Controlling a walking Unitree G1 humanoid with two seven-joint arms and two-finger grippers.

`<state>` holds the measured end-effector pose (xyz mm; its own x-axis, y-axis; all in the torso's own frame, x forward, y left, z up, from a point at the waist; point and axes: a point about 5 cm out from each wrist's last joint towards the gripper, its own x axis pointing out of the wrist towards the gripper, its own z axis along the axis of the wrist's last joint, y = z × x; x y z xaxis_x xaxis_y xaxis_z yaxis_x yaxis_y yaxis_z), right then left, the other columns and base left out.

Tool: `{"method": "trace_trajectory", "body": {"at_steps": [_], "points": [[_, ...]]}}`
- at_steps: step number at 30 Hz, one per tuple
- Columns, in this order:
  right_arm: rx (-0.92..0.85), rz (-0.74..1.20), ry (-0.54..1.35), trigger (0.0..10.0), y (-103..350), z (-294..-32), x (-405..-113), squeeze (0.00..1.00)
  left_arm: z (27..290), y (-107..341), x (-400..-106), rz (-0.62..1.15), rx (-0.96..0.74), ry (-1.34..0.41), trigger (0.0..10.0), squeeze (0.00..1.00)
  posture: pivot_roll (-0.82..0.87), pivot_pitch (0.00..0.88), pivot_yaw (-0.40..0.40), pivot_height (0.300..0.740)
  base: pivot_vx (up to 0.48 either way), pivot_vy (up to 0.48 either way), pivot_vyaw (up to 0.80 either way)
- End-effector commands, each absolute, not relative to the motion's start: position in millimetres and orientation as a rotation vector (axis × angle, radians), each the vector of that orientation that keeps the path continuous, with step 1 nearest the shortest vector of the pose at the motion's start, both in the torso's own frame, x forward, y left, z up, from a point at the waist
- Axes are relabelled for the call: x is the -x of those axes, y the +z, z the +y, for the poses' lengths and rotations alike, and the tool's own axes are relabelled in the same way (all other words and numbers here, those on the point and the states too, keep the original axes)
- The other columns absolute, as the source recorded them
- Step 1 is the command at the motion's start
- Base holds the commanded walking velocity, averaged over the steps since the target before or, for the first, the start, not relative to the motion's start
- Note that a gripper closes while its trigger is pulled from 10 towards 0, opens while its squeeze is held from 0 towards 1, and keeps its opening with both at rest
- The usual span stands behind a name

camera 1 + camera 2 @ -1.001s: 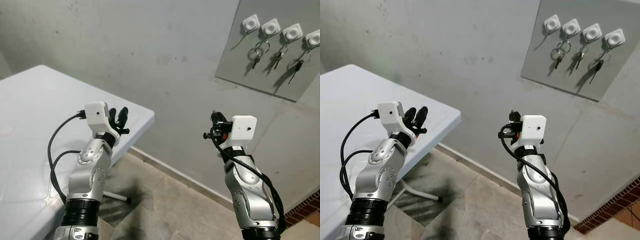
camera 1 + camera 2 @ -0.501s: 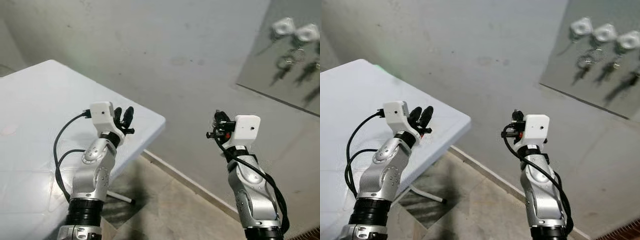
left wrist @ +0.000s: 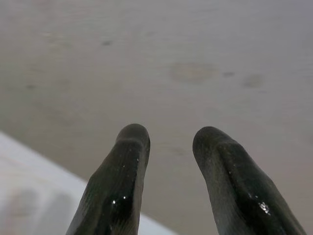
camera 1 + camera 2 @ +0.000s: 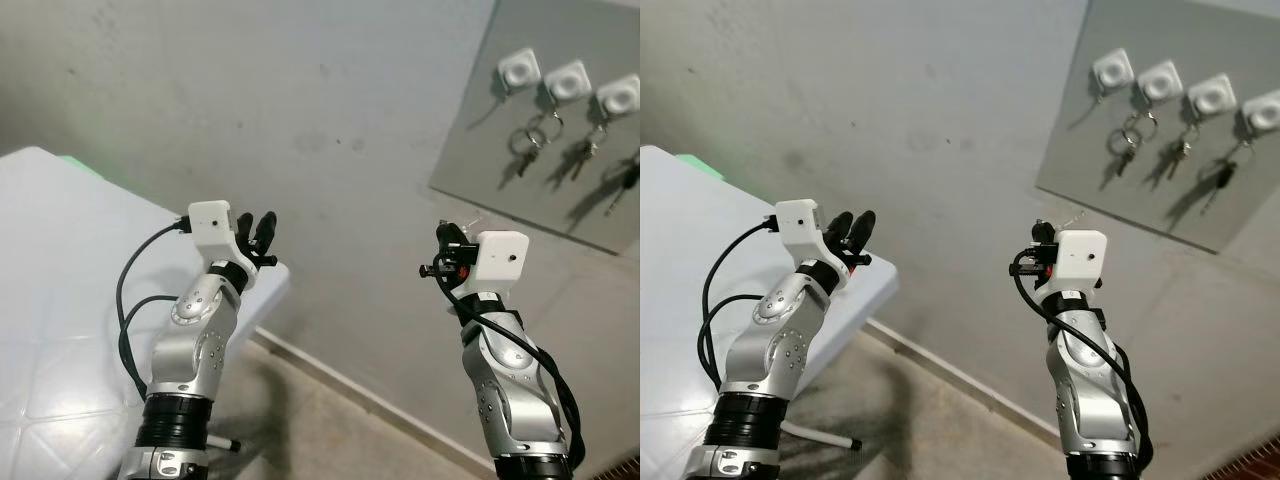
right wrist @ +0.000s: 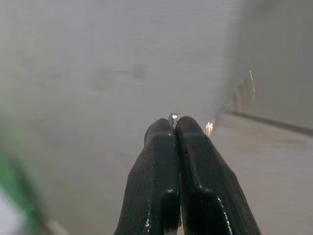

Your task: Hang keys on a hook

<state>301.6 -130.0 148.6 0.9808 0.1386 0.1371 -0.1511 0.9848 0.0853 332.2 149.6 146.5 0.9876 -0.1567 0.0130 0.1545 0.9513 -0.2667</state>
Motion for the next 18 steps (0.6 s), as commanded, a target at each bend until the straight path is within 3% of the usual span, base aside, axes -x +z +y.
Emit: {"method": "trace_trajectory", "body": {"at_steps": [1, 12, 18], "points": [[-0.085, -0.131, 0.108, 10.0, 150.9, -143.9, -302.9, 0.0, 135.4, 152.4, -334.1, -0.004, 0.281, -0.201, 10.0, 0.0, 0.13, 0.006, -0.049, 0.74, 0.364, 0.0, -0.64], [-0.079, -0.13, 0.106, 10.0, 150.6, -143.4, -303.5, 0.0, 134.8, 152.2, -334.0, -0.002, 0.288, -0.203, 10.0, 0.0, 0.13, 0.004, -0.049, 0.74, 0.365, 0.0, -0.61], [-0.133, -0.067, 0.108, 10.0, 144.9, -143.6, -304.5, 0.0, 133.4, 155.2, -333.5, -0.02, 0.291, -0.184, 10.0, 0.0, 0.13, 0.003, -0.049, 0.74, 0.095, 0.0, 0.0]]}}
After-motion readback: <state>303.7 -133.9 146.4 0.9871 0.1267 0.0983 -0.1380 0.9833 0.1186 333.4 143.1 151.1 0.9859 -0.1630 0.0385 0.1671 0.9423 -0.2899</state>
